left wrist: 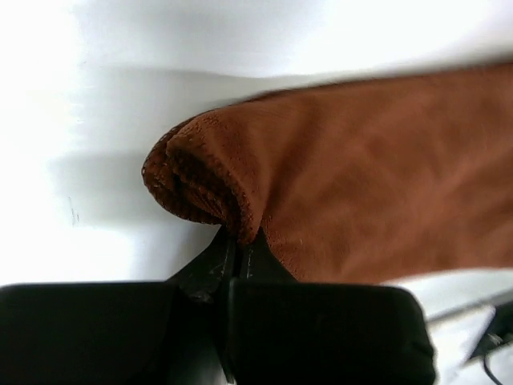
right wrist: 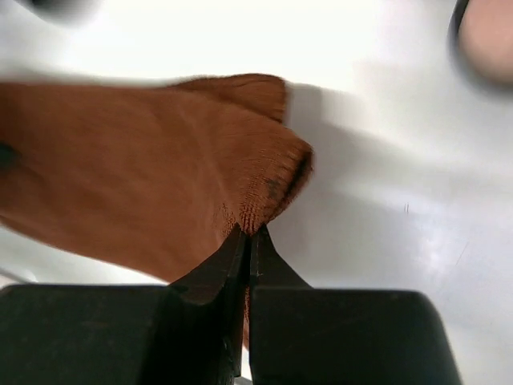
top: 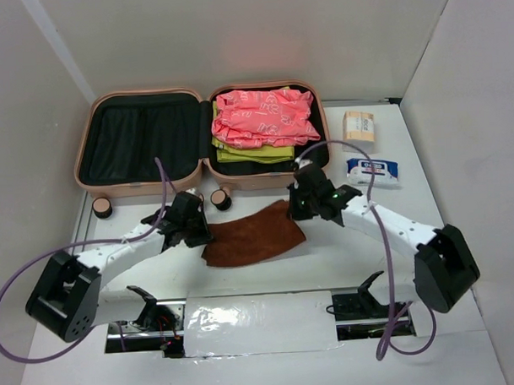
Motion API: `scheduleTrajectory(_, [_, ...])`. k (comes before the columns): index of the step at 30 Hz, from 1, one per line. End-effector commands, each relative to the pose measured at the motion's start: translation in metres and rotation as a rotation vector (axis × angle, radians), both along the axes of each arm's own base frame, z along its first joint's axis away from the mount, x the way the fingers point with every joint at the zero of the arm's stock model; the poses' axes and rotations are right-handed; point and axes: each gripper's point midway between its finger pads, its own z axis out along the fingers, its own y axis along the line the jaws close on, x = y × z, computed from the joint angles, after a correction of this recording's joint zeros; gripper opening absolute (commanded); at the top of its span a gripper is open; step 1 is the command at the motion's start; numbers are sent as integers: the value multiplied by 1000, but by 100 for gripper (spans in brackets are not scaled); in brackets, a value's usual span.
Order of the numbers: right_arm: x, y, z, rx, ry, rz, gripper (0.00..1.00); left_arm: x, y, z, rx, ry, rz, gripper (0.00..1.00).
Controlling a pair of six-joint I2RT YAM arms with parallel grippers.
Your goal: Pack the luggage
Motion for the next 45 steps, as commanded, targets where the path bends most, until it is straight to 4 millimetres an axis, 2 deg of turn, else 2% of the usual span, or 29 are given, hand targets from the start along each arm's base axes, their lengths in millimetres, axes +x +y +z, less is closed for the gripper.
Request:
scheduleTrajectory(1, [38, 4, 84, 102, -203, -26, 0, 16, -4, 54, -15, -120, -8, 0])
scheduleTrajectory(5, [70, -6, 138, 149, -309, -56, 0, 47, -14, 125, -30, -265, -22, 0])
scheduleTrajectory(9, [120, -26, 196, 205, -435, -81, 0, 107, -16, 230, -33, -479, -9, 0])
scheduleTrajectory(10, [134, -30, 224, 215, -496, -75, 0, 121, -9, 242, -19, -502, -8, 0])
scheduleTrajectory(11, [150, -33, 220, 212, -481, -89, 0, 133, -8, 255, -19, -528, -8, 0])
scheduleTrajectory(13, [180, -49, 252, 226, -566, -89, 0, 173, -10, 280, -5, -580, -8, 0])
scheduleTrajectory(14, [200, -51, 238, 222, -538, -97, 0, 191, -3, 285, 1, -591, 8, 0])
scheduleTrajectory(15, [214, -61, 239, 219, -542, -103, 0, 209, -7, 316, -32, -652, 11, 0])
scheduleTrajectory(16, [230, -64, 261, 225, -596, -92, 0, 224, -7, 319, -32, -659, 8, 0])
scheduleTrajectory(17, [243, -67, 260, 229, -594, -94, 0, 254, -7, 292, -17, -608, 17, 0])
scheduleTrajectory(18, [265, -71, 235, 226, -545, -101, 0, 270, -15, 320, -49, -672, 8, 0])
scheduleTrajectory(19, [276, -70, 231, 219, -545, -96, 0, 287, -13, 320, -53, -678, 15, 0])
scheduleTrajectory(20, [291, -77, 246, 222, -586, -108, 0, 315, -23, 281, -47, -618, -1, 0])
scheduleTrajectory(21, [311, -80, 215, 211, -536, -120, 0, 333, -21, 276, -52, -624, 5, 0])
scheduleTrajectory(22, [324, -84, 211, 209, -544, -129, 0, 350, -21, 301, -88, -688, 11, 0])
scheduleTrajectory(23, [337, -81, 229, 223, -593, -118, 0, 362, -27, 290, -110, -674, 18, 0])
scheduleTrajectory(24, [369, -81, 186, 212, -549, -101, 0, 392, -15, 265, -120, -659, 86, 0])
scheduleTrajectory(25, [369, -81, 185, 212, -549, -101, 0, 403, -17, 250, -120, -660, 87, 0])
scheduleTrajectory(26, [383, -81, 208, 203, -616, -83, 0, 413, -16, 239, -165, -651, 122, 0])
scheduleTrajectory(27, [404, -79, 160, 195, -552, -87, 0, 425, -6, 225, -195, -648, 159, 0])
scheduleTrajectory(28, [414, -80, 148, 181, -544, -90, 0, 434, -4, 185, -213, -592, 186, 0])
scheduleTrajectory(31, [435, -93, 118, 191, -511, -144, 0, 457, -3, 166, -295, -591, 226, 0])
scheduleTrajectory(32, [440, -100, 111, 203, -523, -153, 0, 462, -4, 126, -278, -533, 232, 0])
scheduleTrajectory(33, [435, -100, 81, 202, -460, -165, 0, 462, -6, 118, -287, -513, 233, 0])
scheduleTrajectory(37, [432, -112, 70, 160, -451, -177, 7, 461, -1, 95, -264, -502, 257, 0])
scheduleTrajectory(38, [431, -113, 66, 150, -438, -171, 22, 461, 1, 90, -256, -496, 265, 1])
scheduleTrajectory(40, [436, -112, 77, 153, -459, -170, 48, 464, 6, 97, -263, -506, 266, 11])
scheduleTrajectory(42, [436, -110, 83, 163, -469, -160, 71, 468, 8, 109, -299, -531, 252, 49])
scheduleTrajectory(45, [437, -113, 140, 168, -587, -164, 91, 470, 9, 172, -339, -671, 201, 87])
